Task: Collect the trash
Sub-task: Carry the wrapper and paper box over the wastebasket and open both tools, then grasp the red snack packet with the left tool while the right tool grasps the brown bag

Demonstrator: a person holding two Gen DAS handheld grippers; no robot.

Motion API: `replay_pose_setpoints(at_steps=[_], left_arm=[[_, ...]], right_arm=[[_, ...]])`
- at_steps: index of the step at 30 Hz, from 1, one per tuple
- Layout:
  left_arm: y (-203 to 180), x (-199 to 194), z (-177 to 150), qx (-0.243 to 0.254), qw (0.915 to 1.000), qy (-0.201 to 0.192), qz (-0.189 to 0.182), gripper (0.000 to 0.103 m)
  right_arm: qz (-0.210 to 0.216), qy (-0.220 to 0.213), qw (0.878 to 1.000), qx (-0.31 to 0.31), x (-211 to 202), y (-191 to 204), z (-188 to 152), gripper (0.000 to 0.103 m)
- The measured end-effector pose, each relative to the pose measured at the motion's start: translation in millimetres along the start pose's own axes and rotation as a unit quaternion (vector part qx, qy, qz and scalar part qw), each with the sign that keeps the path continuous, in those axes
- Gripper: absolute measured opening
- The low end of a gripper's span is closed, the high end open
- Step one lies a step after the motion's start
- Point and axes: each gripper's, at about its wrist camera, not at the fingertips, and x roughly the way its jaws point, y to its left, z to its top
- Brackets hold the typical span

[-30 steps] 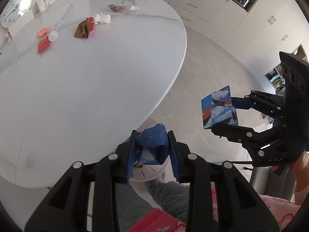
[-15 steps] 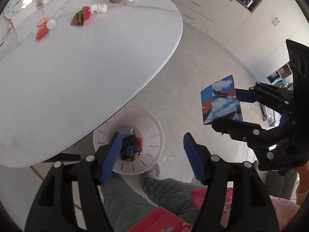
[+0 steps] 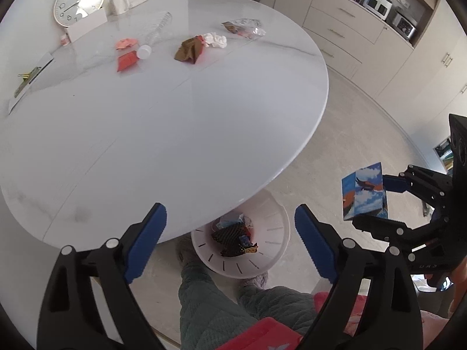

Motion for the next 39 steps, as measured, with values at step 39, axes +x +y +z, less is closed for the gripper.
replay_pose_setpoints(at_steps=[39], left_arm=[[107.8,4.2,67.1,-0.062,0.9971,-0.015,0.042,0.095]], right_arm=[[-0.077,-0.053,0.990,0.102,3.8,-10.2,92.7,0.101]])
